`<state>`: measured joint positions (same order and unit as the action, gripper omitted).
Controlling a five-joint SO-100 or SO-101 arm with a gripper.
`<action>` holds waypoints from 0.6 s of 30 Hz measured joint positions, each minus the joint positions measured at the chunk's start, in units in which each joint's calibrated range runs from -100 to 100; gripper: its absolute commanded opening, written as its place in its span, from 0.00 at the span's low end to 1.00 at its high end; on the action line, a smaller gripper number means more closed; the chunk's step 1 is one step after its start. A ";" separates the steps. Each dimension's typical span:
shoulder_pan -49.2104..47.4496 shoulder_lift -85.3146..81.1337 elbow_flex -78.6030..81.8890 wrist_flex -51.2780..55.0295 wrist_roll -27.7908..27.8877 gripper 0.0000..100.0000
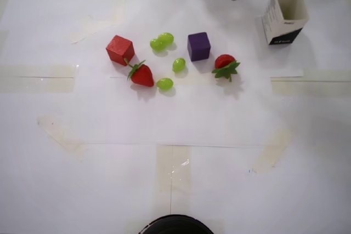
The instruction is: Pick up the grapes and place them in the box.
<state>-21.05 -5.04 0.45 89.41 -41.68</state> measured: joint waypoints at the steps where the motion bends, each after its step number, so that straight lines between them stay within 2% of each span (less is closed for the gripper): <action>1: 2.25 -0.27 0.00 0.55 2.10 0.20; 5: 10.26 -0.45 3.08 0.95 10.50 0.19; 11: 15.96 -0.45 13.48 -1.50 21.83 0.18; 18: 17.53 -0.45 23.08 -7.27 28.18 0.18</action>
<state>-3.52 -5.50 23.53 82.13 -13.50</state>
